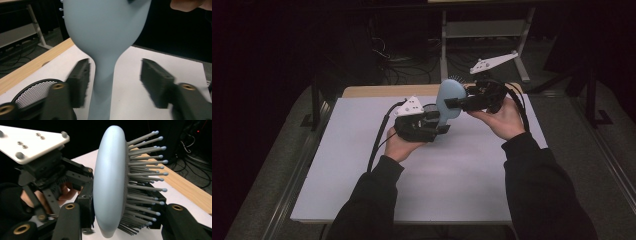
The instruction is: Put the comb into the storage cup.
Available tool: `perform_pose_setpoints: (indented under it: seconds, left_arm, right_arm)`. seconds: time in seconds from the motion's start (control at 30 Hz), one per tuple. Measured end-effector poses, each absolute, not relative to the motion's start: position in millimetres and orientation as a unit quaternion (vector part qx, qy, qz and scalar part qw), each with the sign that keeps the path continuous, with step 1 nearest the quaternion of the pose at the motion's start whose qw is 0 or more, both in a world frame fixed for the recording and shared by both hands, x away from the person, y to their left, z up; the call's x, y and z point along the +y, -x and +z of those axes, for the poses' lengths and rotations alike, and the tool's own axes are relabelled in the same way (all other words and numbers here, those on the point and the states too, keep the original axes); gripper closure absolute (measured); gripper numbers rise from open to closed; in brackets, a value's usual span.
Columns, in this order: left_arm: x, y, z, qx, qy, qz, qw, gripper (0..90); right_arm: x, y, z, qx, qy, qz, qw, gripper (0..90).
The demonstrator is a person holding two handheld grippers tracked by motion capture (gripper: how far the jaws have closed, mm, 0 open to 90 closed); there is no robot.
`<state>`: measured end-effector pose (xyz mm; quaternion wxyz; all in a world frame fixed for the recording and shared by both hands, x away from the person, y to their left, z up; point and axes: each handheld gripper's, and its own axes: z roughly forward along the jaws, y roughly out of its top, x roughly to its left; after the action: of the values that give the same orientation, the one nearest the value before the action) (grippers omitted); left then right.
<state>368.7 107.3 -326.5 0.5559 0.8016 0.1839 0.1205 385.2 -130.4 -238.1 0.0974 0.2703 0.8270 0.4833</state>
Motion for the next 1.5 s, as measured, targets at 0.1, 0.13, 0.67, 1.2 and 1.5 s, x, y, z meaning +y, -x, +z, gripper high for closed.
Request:
perform_pose_setpoints:
  seconds: [0.1,0.13,0.67,1.2,1.5]
  left_arm:
    - [112,-369,-328,0.187,-0.799,0.118,0.56,25.7]
    - [113,-370,-329,0.186,-0.798,0.117,0.561,23.8]
    - [122,-370,-336,0.204,-0.825,0.129,0.512,0.0]
    - [160,-368,-346,0.227,-0.808,0.129,0.528,0.0]
    - [173,-364,-353,0.231,-0.804,0.131,0.532,0.0]
  right_arm:
    - [-133,-386,-236,0.823,-0.271,0.491,0.095,51.0]
    - [-134,-386,-236,0.822,-0.272,0.492,0.095,51.0]
    - [-138,-385,-218,0.822,-0.267,0.49,0.112,50.9]
    - [-134,-392,-204,0.822,-0.263,0.489,0.127,50.6]
    - [-127,-402,-201,0.823,-0.27,0.483,0.132,50.6]
